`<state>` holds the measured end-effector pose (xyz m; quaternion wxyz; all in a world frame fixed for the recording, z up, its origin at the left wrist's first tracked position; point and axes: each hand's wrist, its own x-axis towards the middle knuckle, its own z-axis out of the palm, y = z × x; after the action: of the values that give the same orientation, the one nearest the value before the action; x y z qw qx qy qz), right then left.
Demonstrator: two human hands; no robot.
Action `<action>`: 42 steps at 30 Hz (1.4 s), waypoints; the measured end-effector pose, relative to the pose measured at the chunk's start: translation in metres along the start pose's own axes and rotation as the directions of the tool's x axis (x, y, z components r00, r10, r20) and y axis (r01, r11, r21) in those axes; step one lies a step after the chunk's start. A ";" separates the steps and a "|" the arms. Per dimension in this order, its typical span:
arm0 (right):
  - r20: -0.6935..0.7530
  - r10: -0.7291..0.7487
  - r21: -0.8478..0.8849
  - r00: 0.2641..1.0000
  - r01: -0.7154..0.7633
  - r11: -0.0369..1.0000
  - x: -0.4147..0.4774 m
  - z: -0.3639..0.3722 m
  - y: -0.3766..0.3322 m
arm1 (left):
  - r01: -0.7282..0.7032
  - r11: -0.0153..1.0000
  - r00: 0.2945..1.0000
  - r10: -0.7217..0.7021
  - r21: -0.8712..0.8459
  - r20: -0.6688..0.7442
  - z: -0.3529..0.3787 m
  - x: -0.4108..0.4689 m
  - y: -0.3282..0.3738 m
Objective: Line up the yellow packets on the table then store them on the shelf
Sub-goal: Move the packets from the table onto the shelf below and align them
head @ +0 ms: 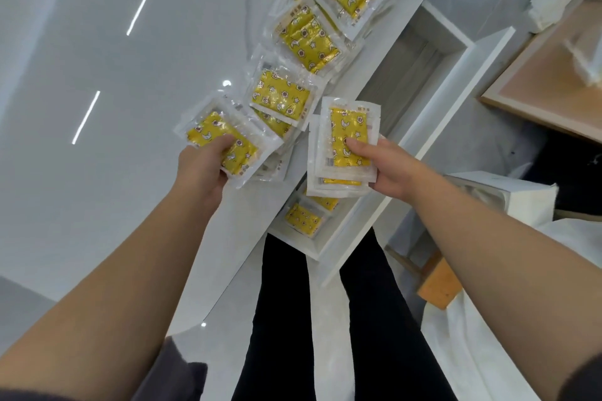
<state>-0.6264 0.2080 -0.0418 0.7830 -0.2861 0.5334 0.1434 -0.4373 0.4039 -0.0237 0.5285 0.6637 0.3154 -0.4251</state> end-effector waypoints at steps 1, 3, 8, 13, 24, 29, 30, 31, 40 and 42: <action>-0.002 0.007 -0.023 1.000 -0.007 1.000 0.001 -0.003 -0.001 | -0.021 1.000 1.000 0.021 0.002 -0.023 -0.004 -0.004 -0.002; 0.003 0.017 -0.078 1.000 -0.017 0.997 0.000 -0.012 -0.005 | -0.071 0.997 0.997 0.072 0.030 -0.015 -0.008 -0.013 -0.009; -0.006 0.049 -0.222 0.999 -0.049 0.974 0.002 -0.055 -0.026 | -0.114 0.963 0.989 0.085 0.246 0.122 0.022 -0.031 -0.033; -0.098 -0.031 -0.630 0.995 -0.038 0.776 0.026 -0.112 -0.069 | -0.010 0.914 0.976 -0.080 0.406 0.205 0.093 -0.027 -0.088; 0.112 -0.234 -0.986 0.966 0.136 0.091 0.142 -0.148 -0.116 | 0.290 0.944 0.948 -0.260 0.158 -0.184 0.187 0.057 -0.202; 0.192 -0.163 -0.979 0.968 0.177 -0.100 0.183 -0.141 -0.107 | 0.227 0.964 0.956 -0.194 0.139 -0.220 0.189 0.085 -0.216; 0.198 -0.147 -0.974 0.969 0.178 -0.138 0.188 -0.141 -0.106 | 0.227 0.962 0.957 -0.190 0.153 -0.220 0.190 0.089 -0.217; 0.201 -0.141 -0.969 0.969 0.176 -0.172 0.193 -0.141 -0.105 | 0.223 0.961 0.959 -0.186 0.165 -0.214 0.192 0.092 -0.218; 0.098 -0.233 -0.980 0.968 0.053 -0.192 0.200 -0.154 -0.115 | 0.241 0.950 0.962 -0.207 0.197 -0.180 0.207 0.103 -0.212; 0.096 -0.235 -0.978 0.967 0.048 -0.202 0.198 -0.158 -0.119 | 0.236 0.954 0.966 -0.210 0.186 -0.150 0.206 0.109 -0.210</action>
<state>-0.6053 0.0020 -0.2302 0.2563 -0.8492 0.2409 0.3938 -0.6190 0.2516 -0.2286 0.3854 0.6999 0.3768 -0.4686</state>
